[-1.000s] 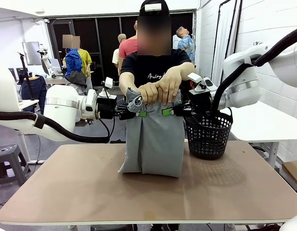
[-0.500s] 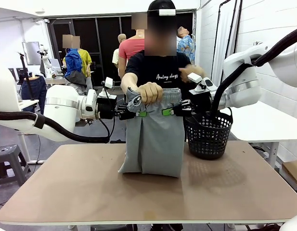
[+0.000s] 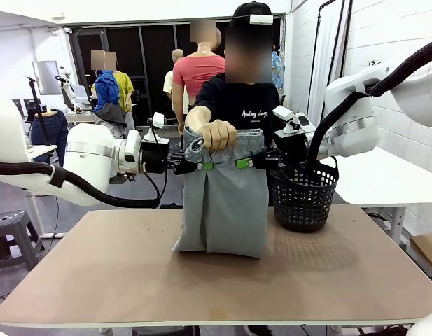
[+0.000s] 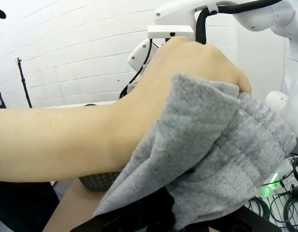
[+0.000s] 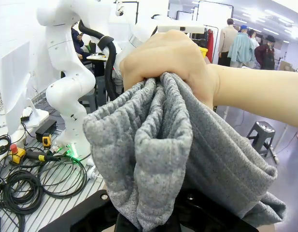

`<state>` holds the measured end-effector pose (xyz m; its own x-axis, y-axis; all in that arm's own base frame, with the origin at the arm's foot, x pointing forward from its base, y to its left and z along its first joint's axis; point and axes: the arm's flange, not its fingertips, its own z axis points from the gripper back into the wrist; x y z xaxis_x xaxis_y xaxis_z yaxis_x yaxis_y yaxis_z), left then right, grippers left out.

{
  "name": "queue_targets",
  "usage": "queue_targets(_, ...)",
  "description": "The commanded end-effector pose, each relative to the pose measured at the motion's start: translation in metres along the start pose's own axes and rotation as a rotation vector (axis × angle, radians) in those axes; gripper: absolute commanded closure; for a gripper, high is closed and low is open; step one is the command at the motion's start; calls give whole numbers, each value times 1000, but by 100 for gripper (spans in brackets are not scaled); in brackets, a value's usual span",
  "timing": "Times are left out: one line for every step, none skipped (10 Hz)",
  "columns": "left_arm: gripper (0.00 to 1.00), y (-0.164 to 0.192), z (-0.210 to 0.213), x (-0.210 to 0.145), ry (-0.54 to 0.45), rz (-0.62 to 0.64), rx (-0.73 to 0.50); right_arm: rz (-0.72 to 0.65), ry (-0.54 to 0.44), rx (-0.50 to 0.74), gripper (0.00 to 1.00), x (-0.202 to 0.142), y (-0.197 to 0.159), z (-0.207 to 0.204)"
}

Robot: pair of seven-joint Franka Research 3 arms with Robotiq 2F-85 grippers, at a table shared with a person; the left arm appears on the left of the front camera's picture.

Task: Fold the training pants.
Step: Release the ends of the Training pants and then grab the overlapped ends.

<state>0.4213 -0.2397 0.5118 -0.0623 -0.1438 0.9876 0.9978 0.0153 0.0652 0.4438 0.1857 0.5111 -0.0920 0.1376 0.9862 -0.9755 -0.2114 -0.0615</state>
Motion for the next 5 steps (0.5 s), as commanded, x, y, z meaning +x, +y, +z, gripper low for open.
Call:
queue_targets(100,0,0,4,-19,2,11,9,-29,2,100,-1,2,-1)
queue_targets(100,0,0,4,-19,2,11,9,-29,2,100,-1,2,-1)
queue_targets(100,0,0,4,-19,2,11,9,-29,2,100,-1,2,-1)
queue_targets(100,0,0,4,-19,2,11,9,-29,2,100,-1,2,-1)
queue_targets(100,0,0,4,-19,2,11,9,-29,2,100,-1,2,-1)
